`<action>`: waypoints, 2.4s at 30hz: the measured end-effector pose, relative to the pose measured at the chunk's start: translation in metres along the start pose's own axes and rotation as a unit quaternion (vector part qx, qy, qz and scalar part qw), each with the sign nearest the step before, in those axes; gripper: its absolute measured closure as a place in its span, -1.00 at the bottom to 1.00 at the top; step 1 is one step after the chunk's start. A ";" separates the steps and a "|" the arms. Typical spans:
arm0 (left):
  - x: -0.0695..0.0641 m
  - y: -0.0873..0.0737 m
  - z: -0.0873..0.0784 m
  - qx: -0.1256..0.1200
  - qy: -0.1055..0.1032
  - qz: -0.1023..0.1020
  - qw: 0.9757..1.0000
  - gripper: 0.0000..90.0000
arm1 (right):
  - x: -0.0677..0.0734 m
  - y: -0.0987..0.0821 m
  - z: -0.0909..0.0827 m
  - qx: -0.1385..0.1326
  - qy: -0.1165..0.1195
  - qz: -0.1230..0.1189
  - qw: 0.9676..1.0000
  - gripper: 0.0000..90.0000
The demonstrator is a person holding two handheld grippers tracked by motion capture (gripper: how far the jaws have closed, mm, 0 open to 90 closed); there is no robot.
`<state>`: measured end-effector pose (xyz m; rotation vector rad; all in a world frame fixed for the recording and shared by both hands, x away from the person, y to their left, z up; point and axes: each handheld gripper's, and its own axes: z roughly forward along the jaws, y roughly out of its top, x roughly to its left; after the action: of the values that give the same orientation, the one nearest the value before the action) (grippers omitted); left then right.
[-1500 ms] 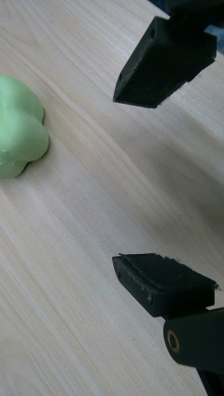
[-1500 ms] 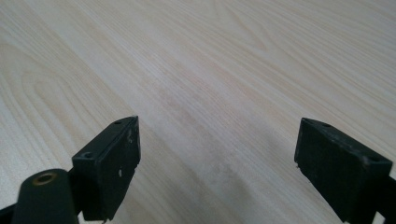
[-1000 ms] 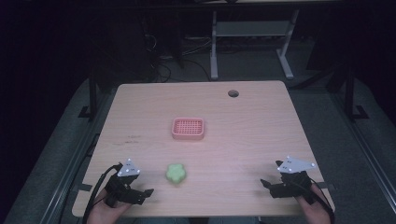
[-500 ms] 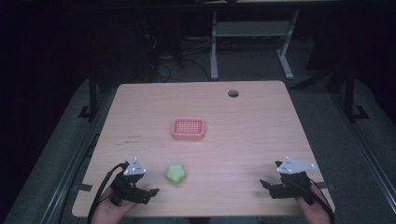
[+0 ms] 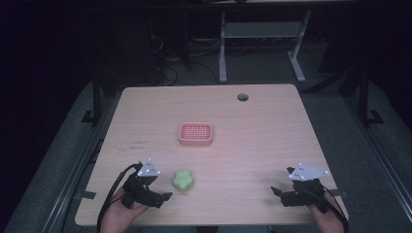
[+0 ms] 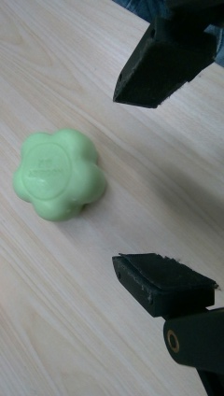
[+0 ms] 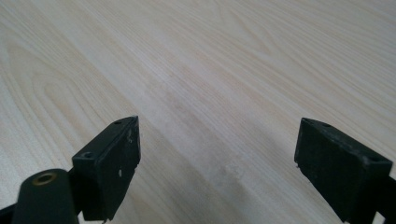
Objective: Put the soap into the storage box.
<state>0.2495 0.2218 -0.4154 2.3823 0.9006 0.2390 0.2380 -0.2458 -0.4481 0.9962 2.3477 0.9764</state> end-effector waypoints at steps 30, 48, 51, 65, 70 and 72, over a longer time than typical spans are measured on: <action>-0.007 0.049 0.026 0.042 -0.003 0.024 0.999 -0.60 | 0.002 0.001 0.000 -0.002 0.002 -0.005 1.000 -0.69; -0.005 0.060 0.052 0.083 0.001 0.016 0.996 -0.60 | 0.002 0.002 -0.001 -0.005 0.005 -0.006 1.000 -0.69; -0.003 0.059 0.055 0.091 0.000 0.014 0.996 -0.60 | 0.002 0.002 -0.001 -0.005 0.005 -0.006 1.000 -0.69; -0.004 0.063 0.069 0.109 -0.004 0.007 0.994 -0.60 | 0.003 0.002 -0.001 -0.006 0.004 -0.009 1.000 -0.69; -0.003 0.063 0.074 0.119 -0.006 0.001 0.993 -0.55 | 0.003 0.002 -0.001 -0.006 0.005 -0.008 1.000 -0.69; -0.003 0.063 0.074 0.121 -0.006 0.001 0.993 -0.55 | 0.003 0.002 -0.001 -0.006 0.005 -0.008 1.000 -0.69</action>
<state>0.3078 0.1484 -0.4399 2.6021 0.9704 0.1219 0.2365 -0.2430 -0.4459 0.9688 2.3510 0.9902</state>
